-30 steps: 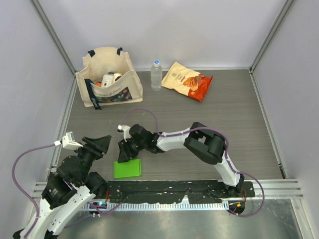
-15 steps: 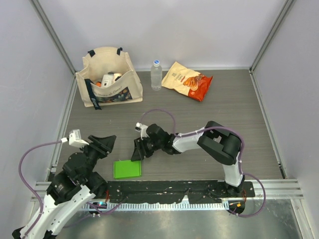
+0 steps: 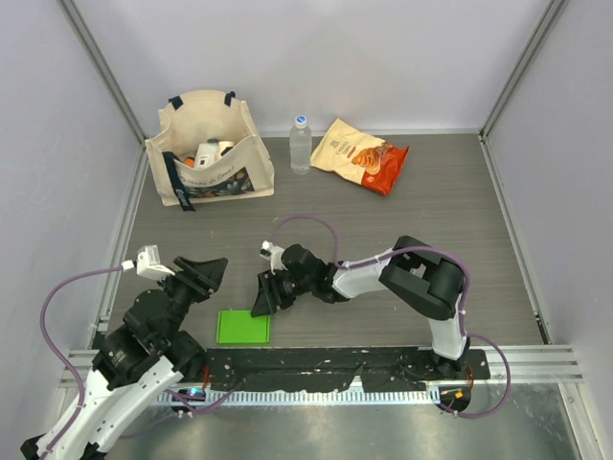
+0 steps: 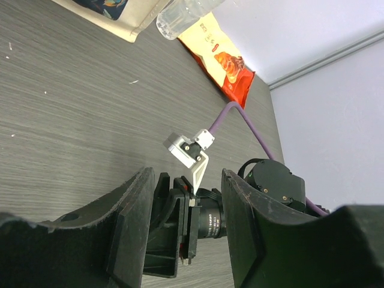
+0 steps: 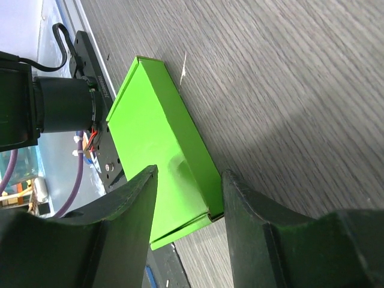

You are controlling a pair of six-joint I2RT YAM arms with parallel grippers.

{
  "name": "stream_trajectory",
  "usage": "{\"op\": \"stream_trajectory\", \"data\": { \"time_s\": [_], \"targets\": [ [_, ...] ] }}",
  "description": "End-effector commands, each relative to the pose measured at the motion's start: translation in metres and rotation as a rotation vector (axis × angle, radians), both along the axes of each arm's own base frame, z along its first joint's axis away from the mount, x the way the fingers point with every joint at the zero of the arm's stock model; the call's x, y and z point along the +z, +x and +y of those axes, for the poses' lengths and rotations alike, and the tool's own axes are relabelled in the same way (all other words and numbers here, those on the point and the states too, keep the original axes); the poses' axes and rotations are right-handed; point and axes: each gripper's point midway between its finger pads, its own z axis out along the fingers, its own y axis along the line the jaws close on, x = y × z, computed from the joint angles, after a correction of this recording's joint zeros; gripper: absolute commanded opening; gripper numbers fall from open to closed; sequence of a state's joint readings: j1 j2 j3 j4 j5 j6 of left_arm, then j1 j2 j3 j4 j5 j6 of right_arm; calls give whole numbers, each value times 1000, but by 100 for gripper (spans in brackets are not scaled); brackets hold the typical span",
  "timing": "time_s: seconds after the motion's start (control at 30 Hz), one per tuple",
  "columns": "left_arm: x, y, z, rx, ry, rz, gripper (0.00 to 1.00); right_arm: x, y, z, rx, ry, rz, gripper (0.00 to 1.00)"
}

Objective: Fold the paper box

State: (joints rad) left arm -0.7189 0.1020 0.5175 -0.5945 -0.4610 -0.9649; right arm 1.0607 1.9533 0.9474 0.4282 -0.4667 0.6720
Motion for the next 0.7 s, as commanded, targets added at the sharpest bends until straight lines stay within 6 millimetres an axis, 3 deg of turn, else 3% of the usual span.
{"op": "stream_trajectory", "data": {
  "time_s": [0.0, 0.1, 0.23, 0.33, 0.43, 0.5, 0.57, 0.6, 0.63, 0.67],
  "targets": [
    [8, 2, -5, -12, -24, -25, 52, 35, 4, 5, -23, 82, -46, 52],
    [7, 2, -6, -14, -28, -23, 53, 31, 14, 1, -56, 35, -90, 53],
    [6, 3, -9, -27, -24, -19, 54, 39, 60, -26, -231, -40, -115, 54],
    [5, 4, -11, -36, -9, -12, 55, 58, 98, -71, -405, -100, -196, 56],
    [4, 5, -14, -48, 1, -12, 56, 79, 120, -129, -568, -182, -304, 57],
    [4, 7, -16, -50, 5, -13, 56, 93, 128, -180, -681, -254, -365, 58],
    [1, 9, -19, -53, 16, -9, 56, 92, 124, -223, -754, -330, -392, 60],
    [0, 11, -21, -57, 13, -14, 56, 118, 121, -238, -802, -278, -439, 63],
    [-1, 12, -23, -61, 11, -15, 57, 127, 122, -259, -872, -295, -482, 68],
    [-3, 14, -25, -63, 11, -12, 56, 123, 113, -276, -893, -332, -483, 71]
  ]
}}
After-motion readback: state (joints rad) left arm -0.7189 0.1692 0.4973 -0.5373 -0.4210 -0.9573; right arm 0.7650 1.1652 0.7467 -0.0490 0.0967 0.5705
